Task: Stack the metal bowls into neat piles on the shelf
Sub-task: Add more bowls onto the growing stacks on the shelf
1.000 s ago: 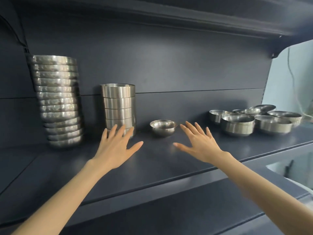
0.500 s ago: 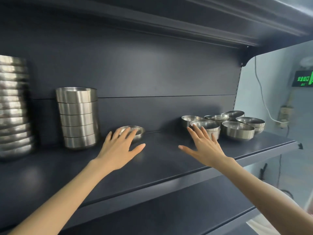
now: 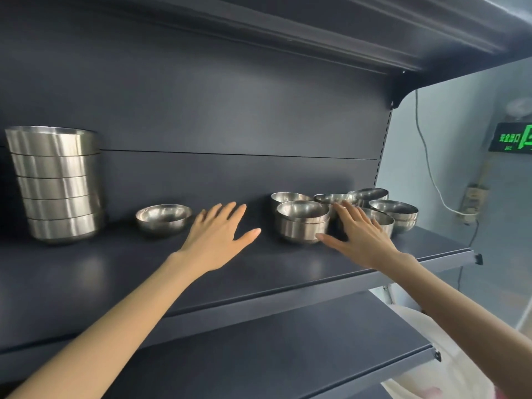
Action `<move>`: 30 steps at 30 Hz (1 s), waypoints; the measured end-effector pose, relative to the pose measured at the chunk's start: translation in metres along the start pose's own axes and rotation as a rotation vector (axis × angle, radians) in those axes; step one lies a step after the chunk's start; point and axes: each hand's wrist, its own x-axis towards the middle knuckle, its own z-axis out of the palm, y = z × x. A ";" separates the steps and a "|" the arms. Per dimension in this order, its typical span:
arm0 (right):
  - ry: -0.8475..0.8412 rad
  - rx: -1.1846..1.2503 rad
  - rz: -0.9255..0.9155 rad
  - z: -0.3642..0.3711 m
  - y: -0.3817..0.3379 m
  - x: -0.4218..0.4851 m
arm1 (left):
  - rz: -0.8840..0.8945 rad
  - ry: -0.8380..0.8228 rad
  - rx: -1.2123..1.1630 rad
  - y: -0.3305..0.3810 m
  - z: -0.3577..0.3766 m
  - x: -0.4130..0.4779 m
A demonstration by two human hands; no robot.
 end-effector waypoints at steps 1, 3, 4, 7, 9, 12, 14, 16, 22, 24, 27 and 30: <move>-0.004 0.016 0.000 0.000 0.004 0.004 | 0.004 -0.004 -0.005 0.004 0.001 0.004; -0.016 0.055 -0.005 0.000 0.009 0.012 | 0.010 -0.020 -0.023 0.009 0.004 0.013; -0.020 0.069 -0.009 0.001 0.010 0.016 | 0.011 -0.025 -0.033 0.011 0.005 0.019; -0.015 0.101 -0.004 0.005 0.012 0.028 | 0.037 -0.029 -0.039 0.013 0.013 0.038; -0.002 0.100 -0.004 0.008 0.012 0.034 | 0.063 -0.039 -0.039 0.013 0.019 0.052; 0.010 0.113 -0.020 0.009 0.011 0.049 | 0.107 -0.077 -0.052 0.013 0.023 0.074; -0.028 0.144 -0.032 0.012 0.012 0.061 | 0.135 -0.106 -0.064 0.014 0.024 0.088; -0.074 0.194 -0.044 0.016 0.014 0.073 | 0.169 -0.135 -0.077 0.017 0.027 0.100; -0.161 0.336 0.013 0.031 0.020 0.092 | 0.197 -0.249 -0.275 0.023 0.050 0.129; -0.163 0.396 0.037 0.034 0.019 0.093 | 0.169 -0.279 -0.442 0.024 0.055 0.133; -0.176 0.524 0.066 0.037 0.019 0.095 | 0.116 -0.317 -0.686 0.021 0.059 0.137; -0.197 0.655 0.081 0.041 0.021 0.094 | 0.068 -0.321 -0.774 0.018 0.062 0.138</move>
